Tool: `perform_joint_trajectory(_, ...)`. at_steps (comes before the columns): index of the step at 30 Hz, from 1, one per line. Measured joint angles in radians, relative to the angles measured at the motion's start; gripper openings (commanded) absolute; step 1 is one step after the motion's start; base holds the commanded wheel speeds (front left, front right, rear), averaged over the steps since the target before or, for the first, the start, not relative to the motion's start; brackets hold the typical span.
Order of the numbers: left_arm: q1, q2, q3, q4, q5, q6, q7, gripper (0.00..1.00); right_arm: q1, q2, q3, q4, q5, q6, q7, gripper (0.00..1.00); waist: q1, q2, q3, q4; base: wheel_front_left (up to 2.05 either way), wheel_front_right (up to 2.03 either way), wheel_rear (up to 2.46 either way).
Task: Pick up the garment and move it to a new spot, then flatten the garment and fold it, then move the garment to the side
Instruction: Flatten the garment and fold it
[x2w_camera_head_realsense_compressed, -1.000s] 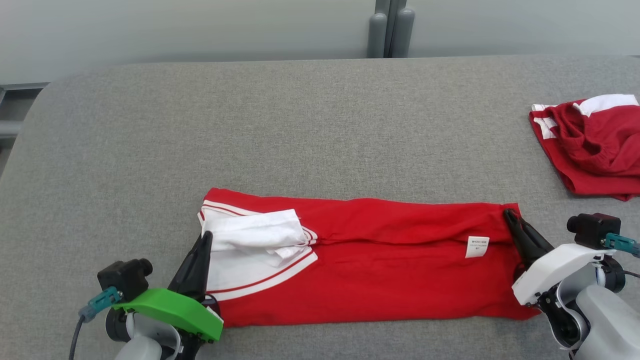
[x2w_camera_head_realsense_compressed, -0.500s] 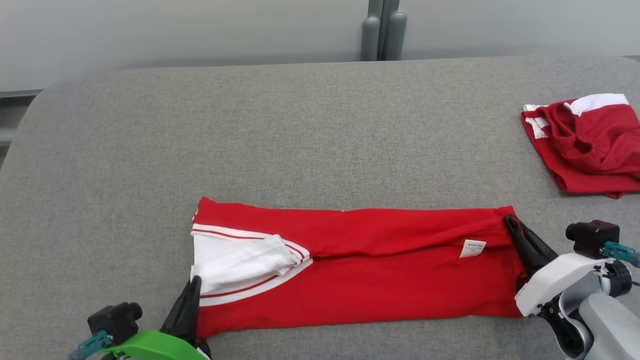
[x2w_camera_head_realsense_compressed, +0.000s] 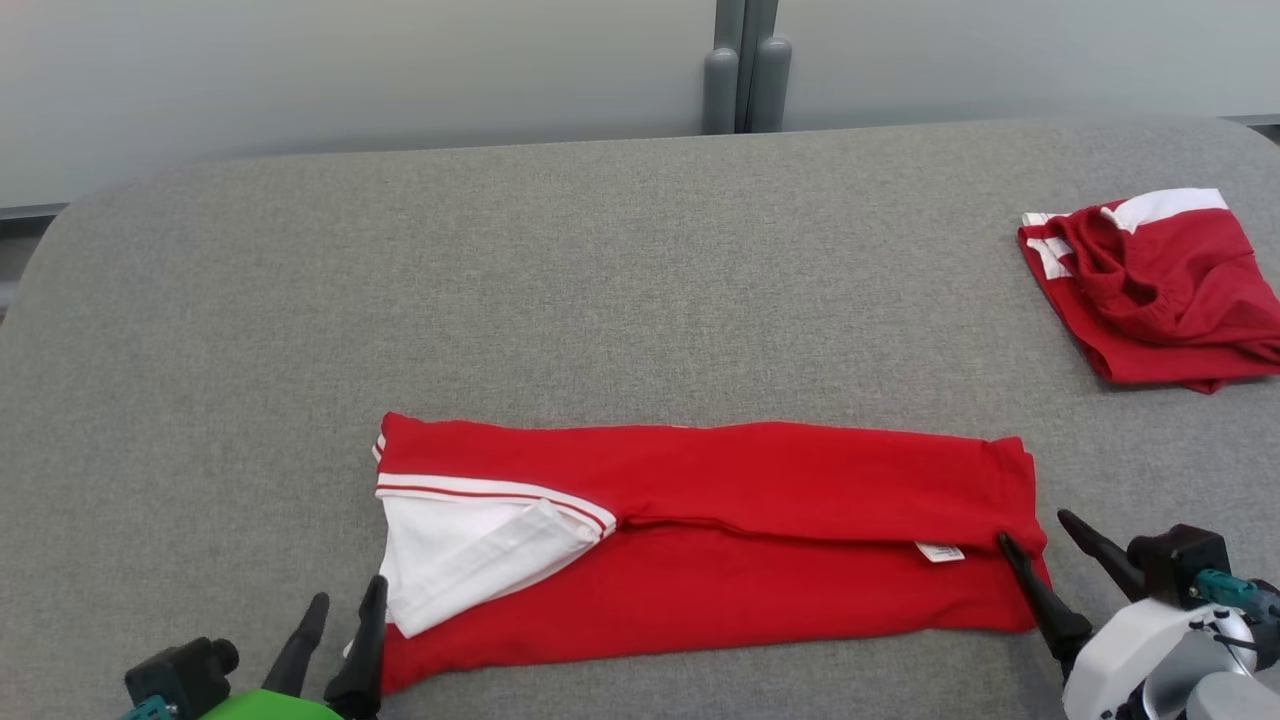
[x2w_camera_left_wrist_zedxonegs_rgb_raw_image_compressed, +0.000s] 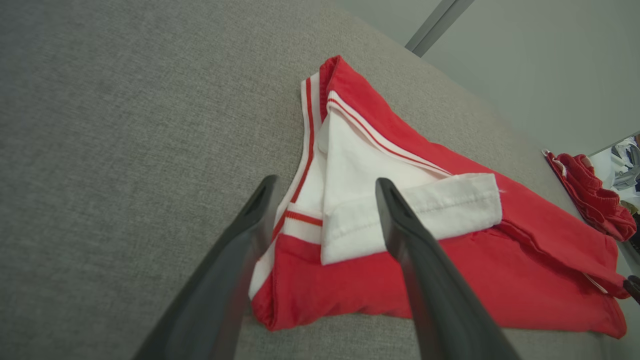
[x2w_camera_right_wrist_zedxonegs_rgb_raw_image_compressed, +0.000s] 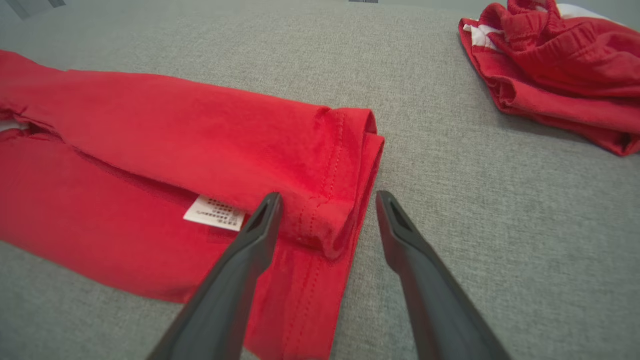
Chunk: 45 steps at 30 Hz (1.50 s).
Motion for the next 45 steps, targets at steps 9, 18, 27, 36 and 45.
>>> perform_joint_trajectory(9,0.0,0.014,0.046,-0.093,0.019,0.019,-0.035,1.0,0.06,-0.014,-0.021,0.02,-0.031,-0.001,0.0,1.0,0.0,0.0,-0.016,-0.026,0.0,0.0,0.0)
perform_joint_trajectory(18,-0.002,0.002,0.018,-0.163,0.076,0.021,-0.044,1.0,0.067,0.02,-0.119,0.016,0.071,-0.008,0.0,1.0,0.0,0.0,-0.028,-0.038,0.0,0.0,0.0)
perform_joint_trajectory(27,-0.004,-0.011,-0.027,-0.189,0.116,0.034,-0.044,1.0,0.006,0.084,-0.124,0.059,0.163,0.001,0.007,1.0,0.0,0.0,-0.031,-0.007,0.0,0.0,0.0)
perform_joint_trajectory(36,-0.002,-0.012,-0.025,-0.202,0.122,0.05,-0.044,1.0,0.005,0.129,-0.147,0.159,0.228,0.001,0.042,1.0,0.0001,0.0,-0.025,0.052,0.0,0.0,0.0)
perform_joint_trajectory(45,-0.001,-0.011,0.002,-0.218,0.122,0.064,-0.045,1.0,-0.039,0.146,-0.126,0.206,0.232,0.002,0.059,0.41,0.0,0.0,-0.008,0.077,0.0,0.0,0.0)
